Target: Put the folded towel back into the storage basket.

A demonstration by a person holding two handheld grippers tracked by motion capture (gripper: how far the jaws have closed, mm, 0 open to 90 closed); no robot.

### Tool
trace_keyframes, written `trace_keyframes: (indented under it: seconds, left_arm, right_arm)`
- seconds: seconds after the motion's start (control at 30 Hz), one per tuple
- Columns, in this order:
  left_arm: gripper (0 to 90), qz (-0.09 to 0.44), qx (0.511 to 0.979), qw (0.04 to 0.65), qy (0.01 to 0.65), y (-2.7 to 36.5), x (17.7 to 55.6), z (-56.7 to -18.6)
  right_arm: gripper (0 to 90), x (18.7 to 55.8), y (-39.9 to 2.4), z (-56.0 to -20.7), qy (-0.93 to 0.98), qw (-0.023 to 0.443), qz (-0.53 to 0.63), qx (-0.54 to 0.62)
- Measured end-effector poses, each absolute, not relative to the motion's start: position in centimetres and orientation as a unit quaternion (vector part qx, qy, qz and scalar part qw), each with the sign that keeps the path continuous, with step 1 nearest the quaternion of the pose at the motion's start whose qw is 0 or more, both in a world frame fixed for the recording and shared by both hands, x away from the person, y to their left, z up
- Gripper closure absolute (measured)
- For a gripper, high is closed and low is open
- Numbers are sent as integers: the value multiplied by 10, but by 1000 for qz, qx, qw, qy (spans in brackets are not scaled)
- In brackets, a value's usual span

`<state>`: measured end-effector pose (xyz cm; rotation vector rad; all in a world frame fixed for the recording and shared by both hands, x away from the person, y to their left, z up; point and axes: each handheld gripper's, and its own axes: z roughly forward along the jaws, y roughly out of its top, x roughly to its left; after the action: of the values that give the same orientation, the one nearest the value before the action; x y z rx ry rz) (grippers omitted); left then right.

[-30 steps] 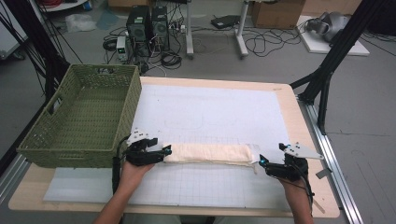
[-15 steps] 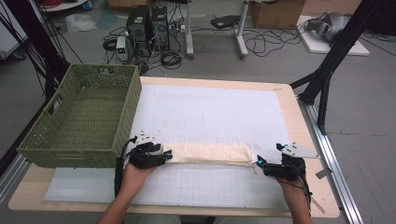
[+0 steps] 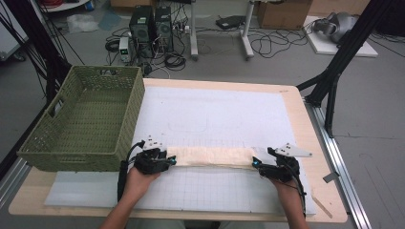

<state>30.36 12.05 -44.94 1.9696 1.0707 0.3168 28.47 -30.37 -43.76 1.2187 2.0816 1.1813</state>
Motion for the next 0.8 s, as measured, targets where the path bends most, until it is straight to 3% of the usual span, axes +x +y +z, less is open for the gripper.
trace_keyframes:
  seconds: [0.07, 0.17, 0.3, 0.7, 0.8]
  left_arm:
    - [752, 124, 790, 428, 422, 120, 303, -450]
    - [793, 125, 790, 429, 420, 120, 303, -450]
    - [809, 127, 789, 431, 419, 120, 303, -450]
    - [811, 138, 789, 430, 416, 119, 301, -451]
    - [811, 137, 788, 431, 417, 119, 301, -451]
  right_arm:
    - [349, 287, -299, -439, 758, 223, 427, 439]
    - [408, 288, -291, -444, 778, 216, 400, 434]
    - [455, 289, -290, -450, 791, 209, 383, 429]
    - [474, 283, -285, -447, 824, 183, 361, 398]
    - [604, 282, -285, -447, 820, 166, 371, 403]
